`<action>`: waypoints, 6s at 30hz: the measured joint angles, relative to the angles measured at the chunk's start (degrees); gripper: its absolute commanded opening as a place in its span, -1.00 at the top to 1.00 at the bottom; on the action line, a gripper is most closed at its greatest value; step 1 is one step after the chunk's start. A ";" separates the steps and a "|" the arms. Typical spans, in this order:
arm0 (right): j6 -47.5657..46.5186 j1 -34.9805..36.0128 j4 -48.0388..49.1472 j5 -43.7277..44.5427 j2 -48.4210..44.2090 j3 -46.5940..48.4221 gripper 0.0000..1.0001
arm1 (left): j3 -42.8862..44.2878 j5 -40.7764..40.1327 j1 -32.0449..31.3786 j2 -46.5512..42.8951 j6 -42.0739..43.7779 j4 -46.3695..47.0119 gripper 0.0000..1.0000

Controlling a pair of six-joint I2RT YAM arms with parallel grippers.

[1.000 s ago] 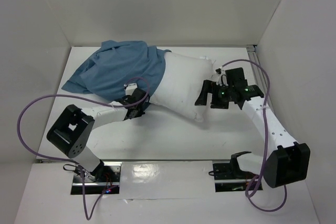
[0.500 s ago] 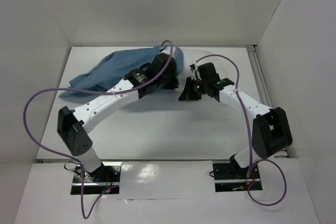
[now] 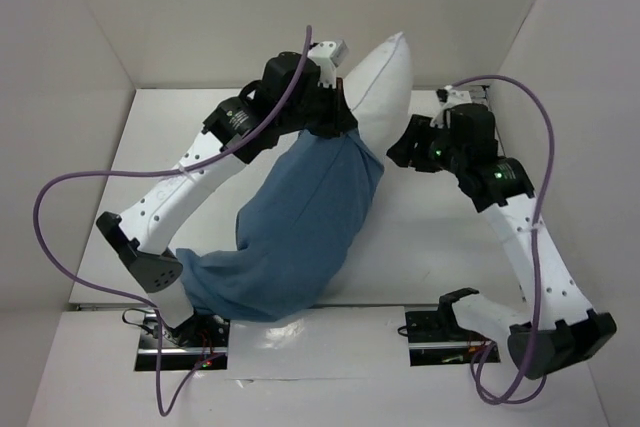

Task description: Put the pillow into the pillowcase

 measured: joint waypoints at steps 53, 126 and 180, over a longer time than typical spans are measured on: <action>11.30 4.66 12.41 1.11 -3.41 -12.63 1.00 | 9.84 20.50 6.80 16.00 -5.46 -3.72 1.00; -1.20 -13.27 12.48 -12.61 26.97 -5.22 -0.13 | 6.29 -24.28 8.28 21.18 -8.70 -22.58 1.00; 34.95 3.82 39.26 -0.39 4.87 -33.24 1.00 | 8.59 17.16 5.75 20.81 3.17 -5.68 -0.63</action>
